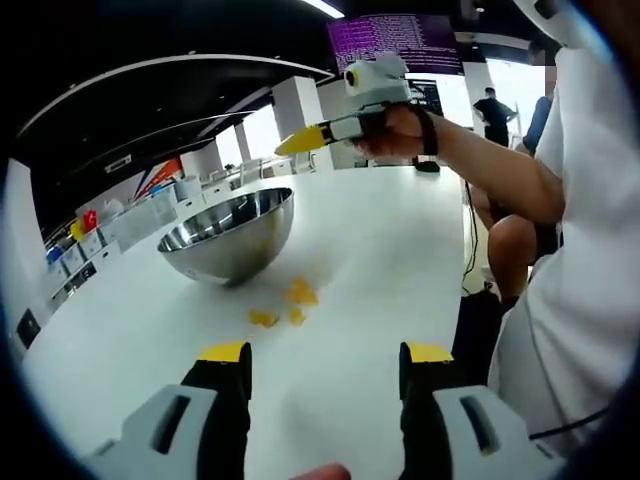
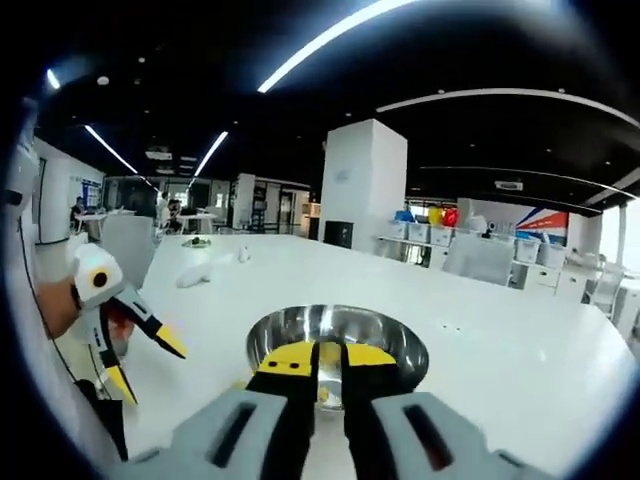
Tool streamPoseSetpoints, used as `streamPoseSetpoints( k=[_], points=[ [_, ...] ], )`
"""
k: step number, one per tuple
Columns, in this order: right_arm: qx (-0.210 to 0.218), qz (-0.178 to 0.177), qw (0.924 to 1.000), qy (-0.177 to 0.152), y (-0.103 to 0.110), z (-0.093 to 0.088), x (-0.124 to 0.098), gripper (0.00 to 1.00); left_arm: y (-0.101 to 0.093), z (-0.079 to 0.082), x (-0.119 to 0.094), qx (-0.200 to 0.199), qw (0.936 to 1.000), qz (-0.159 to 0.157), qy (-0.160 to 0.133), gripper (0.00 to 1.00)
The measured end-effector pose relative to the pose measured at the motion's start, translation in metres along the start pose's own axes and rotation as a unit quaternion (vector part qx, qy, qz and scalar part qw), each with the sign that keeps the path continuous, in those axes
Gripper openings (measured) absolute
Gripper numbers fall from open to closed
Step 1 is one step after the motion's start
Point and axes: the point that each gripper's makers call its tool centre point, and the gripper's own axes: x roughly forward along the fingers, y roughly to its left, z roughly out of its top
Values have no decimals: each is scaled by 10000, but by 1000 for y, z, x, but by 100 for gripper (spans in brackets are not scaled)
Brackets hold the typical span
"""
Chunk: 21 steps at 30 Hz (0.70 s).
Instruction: Pick up the QQ candy scattered on the table and place it into the stainless steel bowl on the table
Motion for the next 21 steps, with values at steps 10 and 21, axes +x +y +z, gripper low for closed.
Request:
streamPoseSetpoints(
  k=[10,21],
  points=[
    [-83,63,9999,28,-3,-4,38,10,1,-1,0,-15,10000,18,15,59],
    [-117,92,9994,301,-4,-19,60,10,3,0,1,-12,10000,-3,34,59]
  ],
)
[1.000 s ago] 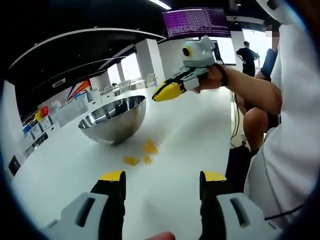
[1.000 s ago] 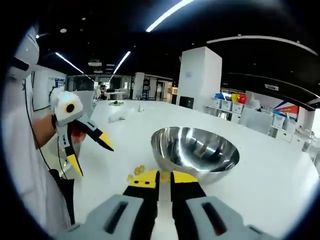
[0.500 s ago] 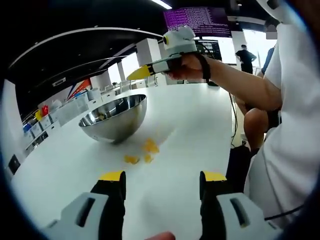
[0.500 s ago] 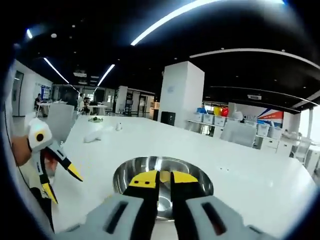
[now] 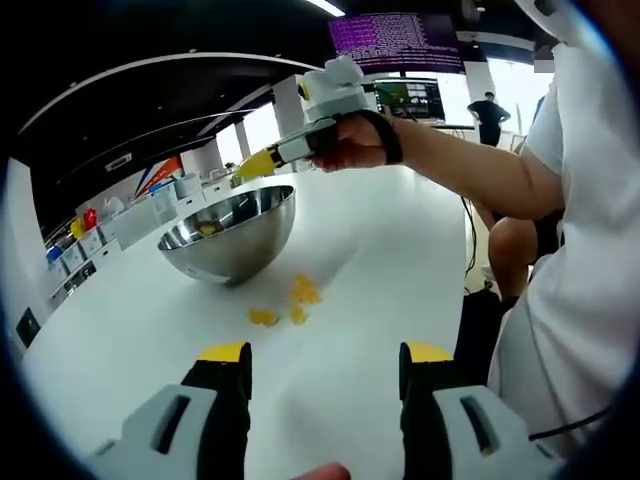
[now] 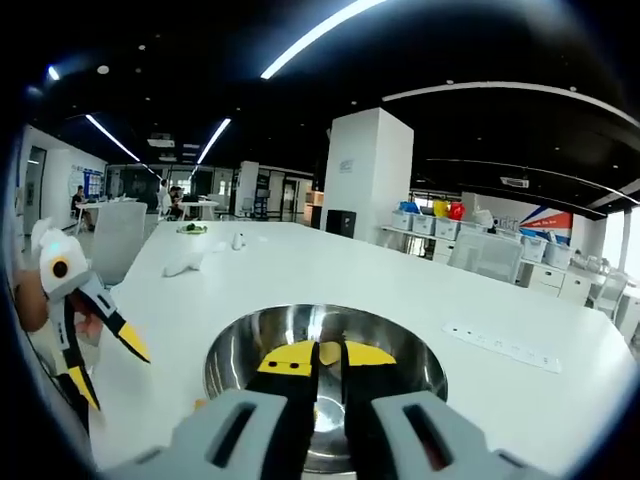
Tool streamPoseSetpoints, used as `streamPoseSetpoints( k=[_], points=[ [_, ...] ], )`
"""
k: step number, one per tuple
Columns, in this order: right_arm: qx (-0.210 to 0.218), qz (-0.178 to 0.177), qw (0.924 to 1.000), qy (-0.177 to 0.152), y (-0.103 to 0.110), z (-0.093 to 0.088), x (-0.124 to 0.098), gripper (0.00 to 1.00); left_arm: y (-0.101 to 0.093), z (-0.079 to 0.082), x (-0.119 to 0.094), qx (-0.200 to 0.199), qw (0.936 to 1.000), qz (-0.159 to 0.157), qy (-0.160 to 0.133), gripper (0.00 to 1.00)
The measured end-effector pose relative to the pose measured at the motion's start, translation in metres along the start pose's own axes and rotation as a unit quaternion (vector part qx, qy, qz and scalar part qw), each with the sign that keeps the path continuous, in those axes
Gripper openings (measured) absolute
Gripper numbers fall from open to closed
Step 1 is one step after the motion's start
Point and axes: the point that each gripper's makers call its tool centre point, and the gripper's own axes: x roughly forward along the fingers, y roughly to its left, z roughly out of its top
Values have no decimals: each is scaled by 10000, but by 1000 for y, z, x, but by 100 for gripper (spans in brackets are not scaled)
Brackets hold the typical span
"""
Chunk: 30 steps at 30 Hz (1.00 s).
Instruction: Pick up the QQ candy scattered on the table and place it into the stainless steel bowl on the table
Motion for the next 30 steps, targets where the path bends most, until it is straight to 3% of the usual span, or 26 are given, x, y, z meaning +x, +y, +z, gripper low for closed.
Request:
streamPoseSetpoints(
  k=[6,9,14,23,30],
  points=[
    [-16,82,9999,77,4,-6,5,11,4,4,-2,50,10000,38,-25,59],
    [-22,190,9998,4,8,-3,5,19,3,3,-3,48,10000,35,-9,59],
    [-49,77,10000,-24,4,-2,3,19,1,2,-1,51,10000,13,7,59],
    [-141,215,9993,-256,20,17,-20,19,1,3,0,76,10000,4,-5,59],
    [-263,388,9986,-239,35,13,-41,19,0,8,0,114,9999,-18,-45,59]
  ],
)
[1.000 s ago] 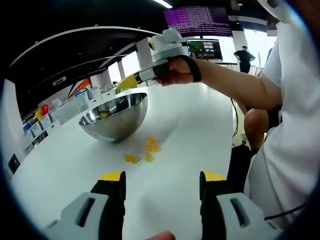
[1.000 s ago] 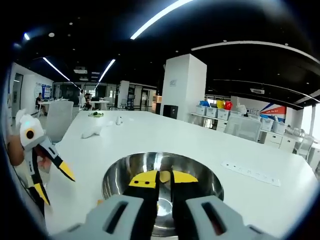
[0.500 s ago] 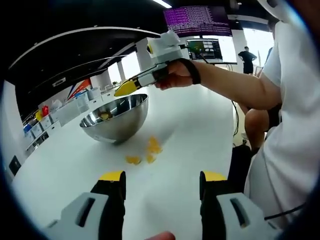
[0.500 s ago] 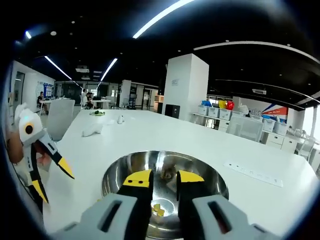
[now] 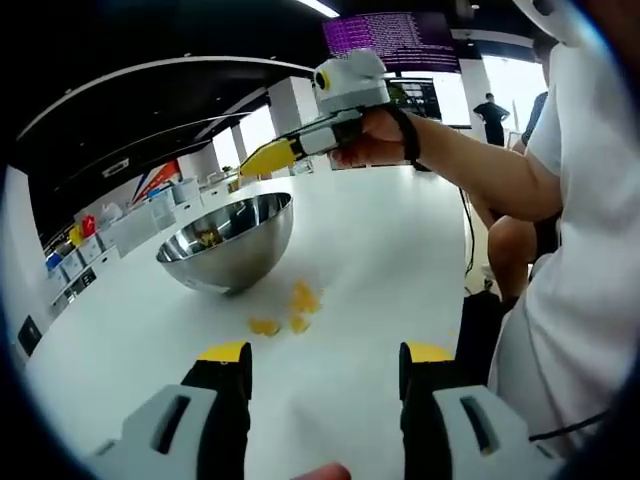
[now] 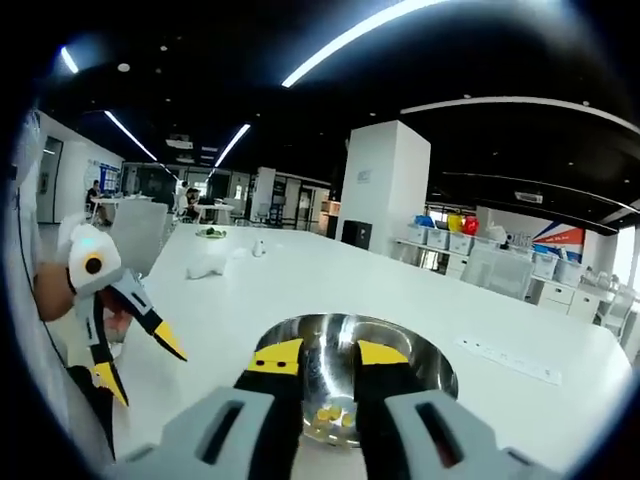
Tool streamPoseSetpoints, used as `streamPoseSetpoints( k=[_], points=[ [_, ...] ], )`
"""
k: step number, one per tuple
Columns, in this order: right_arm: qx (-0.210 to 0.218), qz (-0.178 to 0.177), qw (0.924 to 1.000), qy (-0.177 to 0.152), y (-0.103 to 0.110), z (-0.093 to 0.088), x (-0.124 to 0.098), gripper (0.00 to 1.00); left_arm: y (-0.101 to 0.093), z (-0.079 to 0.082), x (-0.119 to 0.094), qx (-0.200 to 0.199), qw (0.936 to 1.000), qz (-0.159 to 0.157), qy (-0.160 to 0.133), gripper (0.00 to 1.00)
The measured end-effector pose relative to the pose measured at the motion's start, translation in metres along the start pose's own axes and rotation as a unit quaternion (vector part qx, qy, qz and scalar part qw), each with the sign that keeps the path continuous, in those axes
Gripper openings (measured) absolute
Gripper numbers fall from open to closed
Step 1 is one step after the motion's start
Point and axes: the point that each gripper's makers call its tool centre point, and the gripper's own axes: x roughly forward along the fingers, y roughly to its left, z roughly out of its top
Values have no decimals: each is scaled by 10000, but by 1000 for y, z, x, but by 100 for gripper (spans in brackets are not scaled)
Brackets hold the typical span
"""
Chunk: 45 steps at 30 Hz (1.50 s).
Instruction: Pick up the QQ candy scattered on the table and place it into the stainless steel bowl on the table
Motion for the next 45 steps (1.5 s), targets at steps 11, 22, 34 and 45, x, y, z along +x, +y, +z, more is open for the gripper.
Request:
streamPoseSetpoints(
  k=[11,22,34,45],
  points=[
    [-11,350,9987,368,20,-31,-37,19,2,-2,-2,-33,10000,46,7,59],
    [186,819,9926,875,42,-83,-41,19,2,2,-1,-93,9999,29,-78,59],
    [-51,996,9893,1061,63,-111,-6,17,0,3,-3,-25,10000,50,-41,59],
    [-122,1034,9862,1286,67,-125,11,14,0,7,-7,-54,9999,16,-113,59]
  ],
)
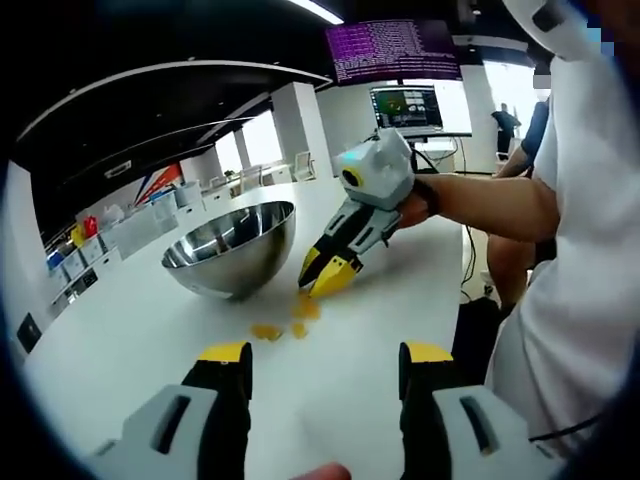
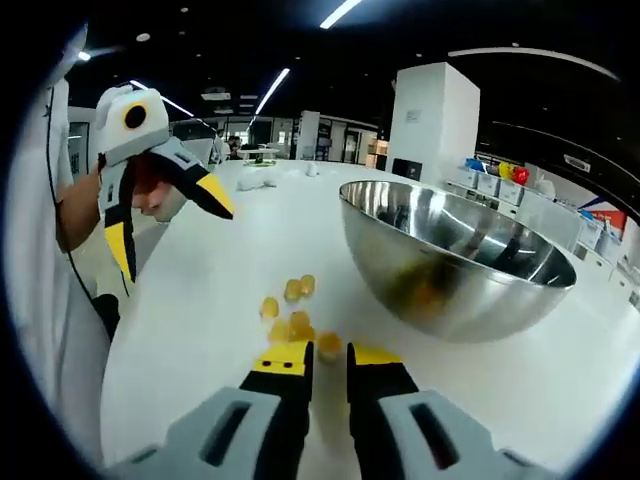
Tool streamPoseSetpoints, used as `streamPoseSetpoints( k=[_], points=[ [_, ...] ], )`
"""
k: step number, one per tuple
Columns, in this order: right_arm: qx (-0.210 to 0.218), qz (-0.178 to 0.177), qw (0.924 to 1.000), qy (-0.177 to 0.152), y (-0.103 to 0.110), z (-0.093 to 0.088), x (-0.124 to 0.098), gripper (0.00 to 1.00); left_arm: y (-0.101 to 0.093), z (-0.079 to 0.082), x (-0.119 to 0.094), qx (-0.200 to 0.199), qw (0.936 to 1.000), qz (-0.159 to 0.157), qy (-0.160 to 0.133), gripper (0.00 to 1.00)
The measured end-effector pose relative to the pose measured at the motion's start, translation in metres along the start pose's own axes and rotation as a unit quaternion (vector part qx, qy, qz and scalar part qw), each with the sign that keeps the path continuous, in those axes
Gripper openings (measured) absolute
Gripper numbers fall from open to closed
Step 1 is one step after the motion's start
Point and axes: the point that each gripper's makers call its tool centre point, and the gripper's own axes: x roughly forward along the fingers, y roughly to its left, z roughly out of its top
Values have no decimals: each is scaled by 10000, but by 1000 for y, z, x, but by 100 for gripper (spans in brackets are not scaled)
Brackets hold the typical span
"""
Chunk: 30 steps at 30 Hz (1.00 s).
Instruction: Pick up the QQ candy scattered on the table and place it into the stainless steel bowl on the table
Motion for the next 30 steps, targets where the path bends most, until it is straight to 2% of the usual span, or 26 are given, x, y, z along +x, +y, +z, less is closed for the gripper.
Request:
streamPoseSetpoints(
  k=[8,17,25,30],
  points=[
    [-10,88,9999,48,3,-1,6,11,1,4,-2,-129,9998,-39,-144,59],
    [7,55,9999,90,3,-1,4,9,4,-3,-1,-108,9999,11,-43,59],
    [20,-67,9999,-98,0,9,-16,9,3,-4,2,-110,9999,2,-30,59],
    [20,6,9996,-298,8,18,-36,9,3,-6,4,-75,10000,-1,21,59]
  ],
)
